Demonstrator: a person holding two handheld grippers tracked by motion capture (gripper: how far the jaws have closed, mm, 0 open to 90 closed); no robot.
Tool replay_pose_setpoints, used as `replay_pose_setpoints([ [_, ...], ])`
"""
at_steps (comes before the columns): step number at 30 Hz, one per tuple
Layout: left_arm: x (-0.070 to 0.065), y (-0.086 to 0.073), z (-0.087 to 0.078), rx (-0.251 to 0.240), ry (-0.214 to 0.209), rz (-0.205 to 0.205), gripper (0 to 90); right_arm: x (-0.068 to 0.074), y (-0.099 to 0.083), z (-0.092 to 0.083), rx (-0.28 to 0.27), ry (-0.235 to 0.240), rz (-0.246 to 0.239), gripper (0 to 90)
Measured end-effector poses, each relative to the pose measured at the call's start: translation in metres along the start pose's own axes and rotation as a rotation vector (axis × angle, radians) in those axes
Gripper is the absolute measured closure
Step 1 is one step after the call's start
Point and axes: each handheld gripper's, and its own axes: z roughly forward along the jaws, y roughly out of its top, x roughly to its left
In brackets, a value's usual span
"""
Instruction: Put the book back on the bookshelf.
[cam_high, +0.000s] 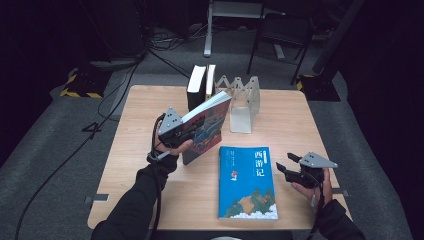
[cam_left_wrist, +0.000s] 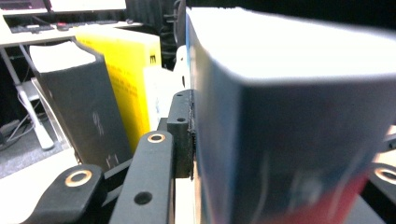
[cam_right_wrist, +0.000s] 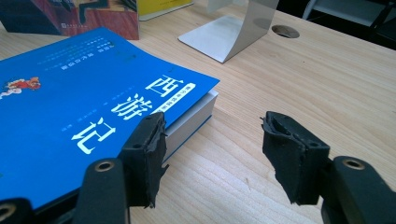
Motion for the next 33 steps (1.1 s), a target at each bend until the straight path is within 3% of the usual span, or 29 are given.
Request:
replay_pose_setpoints([
  [7, -0.005, 0.006, 0.004, 0.016, 0.019, 0.015, 70.9, 0.0, 0.0, 0.0, 0.005, 0.002, -0.005, 40.4],
  [11, -0.01, 0.013, 0.01, 0.041, 0.053, 0.048, 72.4, 0.0, -0.001, 0.001, 0.011, 0.003, -0.001, 40.4],
  [27, -0.012, 0.036, 0.054, 0.018, 0.102, 0.019, 73.0, -0.003, -0.002, 0.001, 0.012, 0.006, -0.002, 40.6],
  [33, -0.014, 0.046, 0.07, 0.006, 0.191, -0.004, 72.9, -0.004, -0.003, -0.001, 0.009, 0.005, -0.002, 40.6],
])
